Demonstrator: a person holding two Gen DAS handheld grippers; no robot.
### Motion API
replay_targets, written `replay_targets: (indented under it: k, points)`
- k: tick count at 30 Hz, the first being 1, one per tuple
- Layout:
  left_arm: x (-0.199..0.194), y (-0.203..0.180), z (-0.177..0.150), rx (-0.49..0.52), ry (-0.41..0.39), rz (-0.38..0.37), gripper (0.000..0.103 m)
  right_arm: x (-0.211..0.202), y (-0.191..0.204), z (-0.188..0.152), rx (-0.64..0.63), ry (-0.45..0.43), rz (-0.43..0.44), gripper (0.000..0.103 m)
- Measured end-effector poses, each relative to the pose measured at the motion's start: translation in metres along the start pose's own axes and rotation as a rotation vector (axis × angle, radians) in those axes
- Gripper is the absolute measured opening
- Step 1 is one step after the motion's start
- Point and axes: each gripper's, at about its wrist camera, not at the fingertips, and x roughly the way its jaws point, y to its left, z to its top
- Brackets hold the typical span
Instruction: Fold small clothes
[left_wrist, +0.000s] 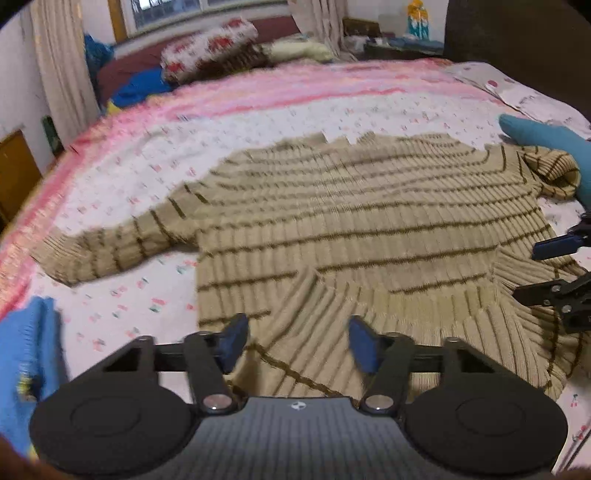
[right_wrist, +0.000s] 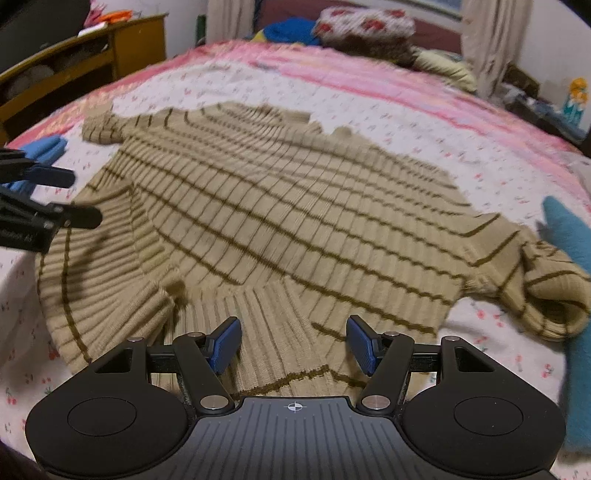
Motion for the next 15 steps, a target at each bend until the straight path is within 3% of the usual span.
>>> replay_targets:
  k: [4, 6, 8, 15]
  points:
    - [0.008, 0.008, -0.003, -0.039, 0.034, -0.082, 0.044, 0.005, -0.002, 0.003, -0.01, 0.026, 0.081, 0.038]
    - [0.007, 0.01, -0.004, -0.042, 0.03, -0.124, 0.024, 0.005, -0.003, 0.006, -0.016, 0.038, 0.122, 0.025]
    - [0.005, 0.014, -0.003, -0.058, 0.031, -0.157, 0.02, 0.007, -0.007, 0.008, 0.003, 0.053, 0.166, 0.015]
    - [-0.03, 0.019, -0.011, -0.048, -0.012, -0.25, 0.015, -0.029, -0.01, 0.006, 0.003, 0.022, 0.276, 0.008]
